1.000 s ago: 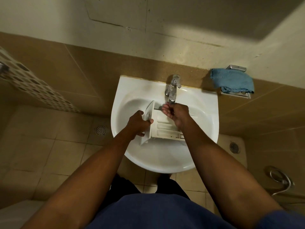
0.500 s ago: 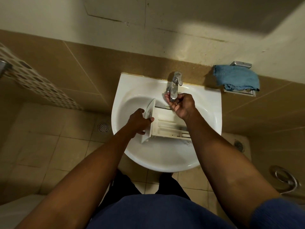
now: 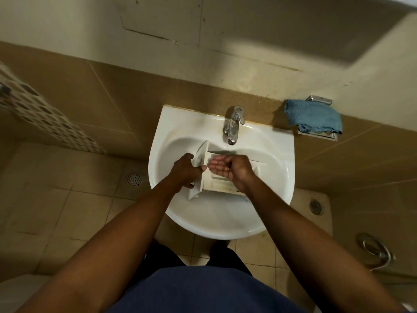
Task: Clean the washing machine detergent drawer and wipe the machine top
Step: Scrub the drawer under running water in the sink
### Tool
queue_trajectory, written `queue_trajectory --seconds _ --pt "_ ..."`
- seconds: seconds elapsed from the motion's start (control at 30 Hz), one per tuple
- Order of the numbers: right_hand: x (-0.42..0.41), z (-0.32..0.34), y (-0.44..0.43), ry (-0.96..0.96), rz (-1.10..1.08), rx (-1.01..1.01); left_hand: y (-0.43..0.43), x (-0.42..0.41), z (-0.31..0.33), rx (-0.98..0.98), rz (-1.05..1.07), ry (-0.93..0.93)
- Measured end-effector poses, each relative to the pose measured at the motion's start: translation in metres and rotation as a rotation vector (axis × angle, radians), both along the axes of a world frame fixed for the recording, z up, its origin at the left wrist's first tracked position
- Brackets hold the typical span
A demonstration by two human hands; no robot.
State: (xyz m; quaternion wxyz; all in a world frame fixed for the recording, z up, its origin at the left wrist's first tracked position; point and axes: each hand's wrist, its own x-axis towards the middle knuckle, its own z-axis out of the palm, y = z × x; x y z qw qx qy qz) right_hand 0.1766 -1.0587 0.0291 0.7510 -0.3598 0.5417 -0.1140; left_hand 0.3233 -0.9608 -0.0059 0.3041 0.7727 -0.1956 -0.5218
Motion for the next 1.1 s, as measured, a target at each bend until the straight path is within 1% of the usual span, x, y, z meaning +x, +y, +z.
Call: queue_trajectory --seconds 0.07,0.13,0.17,0.23,0.27,0.3,0.37,0.43,0.47,0.5,0.53,0.63,0.7,0.83,1.0,1.1 --pt "-0.002 -0.003 0.031 0.051 0.087 -0.170 0.000 -0.001 0.000 -0.007 -0.008 -0.022" --pt "-0.014 -0.007 0.058 0.089 0.235 -0.456 0.000 -0.002 0.000 -0.014 -0.011 -0.035" --pt "-0.021 -0.007 0.067 0.103 0.332 -0.565 0.000 -0.001 -0.001 -0.017 -0.012 -0.038" --pt "-0.035 -0.008 0.072 0.124 0.482 -0.676 0.001 0.000 -0.002 -0.014 -0.019 -0.036" --pt "-0.040 -0.006 0.071 0.138 0.504 -0.688 0.000 0.000 -0.002 -0.012 -0.021 -0.030" --pt "-0.042 -0.003 0.067 0.152 0.476 -0.667 0.000 0.001 -0.003 -0.011 -0.019 -0.026" --pt "-0.040 0.001 0.055 0.152 0.280 -0.551 0.000 0.002 -0.003 -0.009 -0.015 -0.021" --pt "-0.038 -0.004 0.041 0.168 0.137 -0.582 0.000 0.002 -0.004 -0.008 -0.012 -0.011" --pt "-0.037 -0.009 0.036 0.206 0.136 -0.648 0.000 0.002 -0.004 -0.009 -0.011 -0.005" --pt "-0.037 -0.015 0.032 0.221 0.184 -0.724 0.000 0.002 -0.004 -0.010 -0.010 -0.002" --pt "-0.036 -0.017 0.032 0.254 0.291 -0.807 -0.001 0.002 -0.004 -0.011 -0.009 0.001" --pt "-0.029 -0.025 0.036 0.254 0.609 -1.002 0.000 0.003 -0.004 -0.010 -0.002 0.008" --pt "-0.025 -0.026 0.037 0.254 0.699 -1.094 0.000 0.003 -0.003 -0.005 0.003 0.009" --pt "-0.021 -0.028 0.027 0.262 0.809 -1.152 0.002 0.002 -0.004 -0.012 0.004 -0.006" --pt "-0.011 -0.015 0.012 0.268 1.137 -1.310 0.001 0.002 -0.003 -0.010 0.006 -0.009" --pt "-0.006 -0.012 0.009 0.250 1.235 -1.342 0.001 0.002 -0.002 -0.007 0.013 -0.003"
